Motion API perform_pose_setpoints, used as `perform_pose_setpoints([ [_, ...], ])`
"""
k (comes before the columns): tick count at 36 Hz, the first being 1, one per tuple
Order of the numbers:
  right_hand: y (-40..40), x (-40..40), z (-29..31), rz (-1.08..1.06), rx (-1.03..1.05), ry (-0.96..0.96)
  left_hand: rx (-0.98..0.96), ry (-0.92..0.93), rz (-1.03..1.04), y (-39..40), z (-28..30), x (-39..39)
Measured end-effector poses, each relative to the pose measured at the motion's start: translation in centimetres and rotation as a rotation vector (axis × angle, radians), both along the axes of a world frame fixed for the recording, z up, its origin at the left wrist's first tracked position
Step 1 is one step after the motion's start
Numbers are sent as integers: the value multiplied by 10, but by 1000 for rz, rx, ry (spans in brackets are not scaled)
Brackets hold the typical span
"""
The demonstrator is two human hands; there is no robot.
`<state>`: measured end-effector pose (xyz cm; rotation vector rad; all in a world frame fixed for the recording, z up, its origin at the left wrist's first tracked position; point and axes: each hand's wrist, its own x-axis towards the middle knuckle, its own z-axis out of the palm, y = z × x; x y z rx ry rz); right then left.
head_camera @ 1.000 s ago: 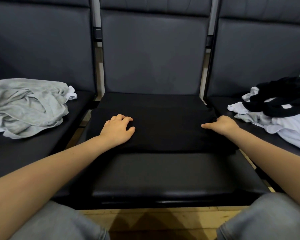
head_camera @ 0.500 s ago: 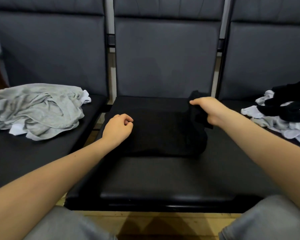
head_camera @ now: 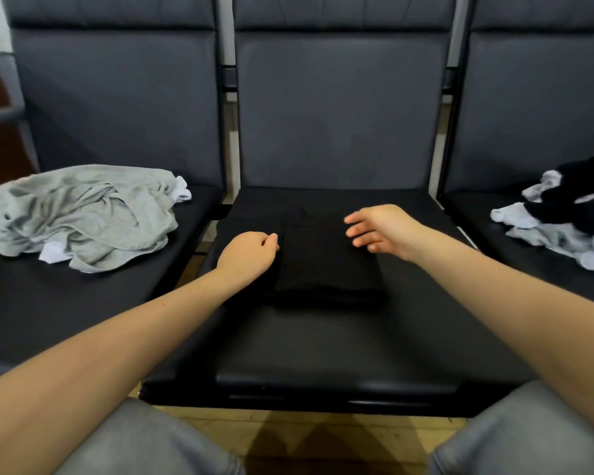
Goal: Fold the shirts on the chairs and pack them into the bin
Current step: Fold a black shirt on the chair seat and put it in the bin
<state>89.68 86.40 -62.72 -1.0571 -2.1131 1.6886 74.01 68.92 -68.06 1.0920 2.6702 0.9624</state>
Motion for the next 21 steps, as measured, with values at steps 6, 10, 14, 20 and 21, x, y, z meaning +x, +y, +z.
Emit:
perform_pose_setpoints([
  [6, 22, 27, -31, -98, 242, -220, -98, 10, 32, 19, -3, 1],
  [10, 10, 22, -35, -2, 422, -281, -125, 74, 26, 30, -9, 8],
  [14, 3, 13, -41, 71, 526, -353, -87, 138, -8, 37, -13, 12],
  [20, 16, 25, -34, -87, 125, -54, -68, 31, -67, 46, -7, 17],
  [21, 19, 28, -33, -133, 23, 6, -61, 13, -95, 47, -6, 20],
])
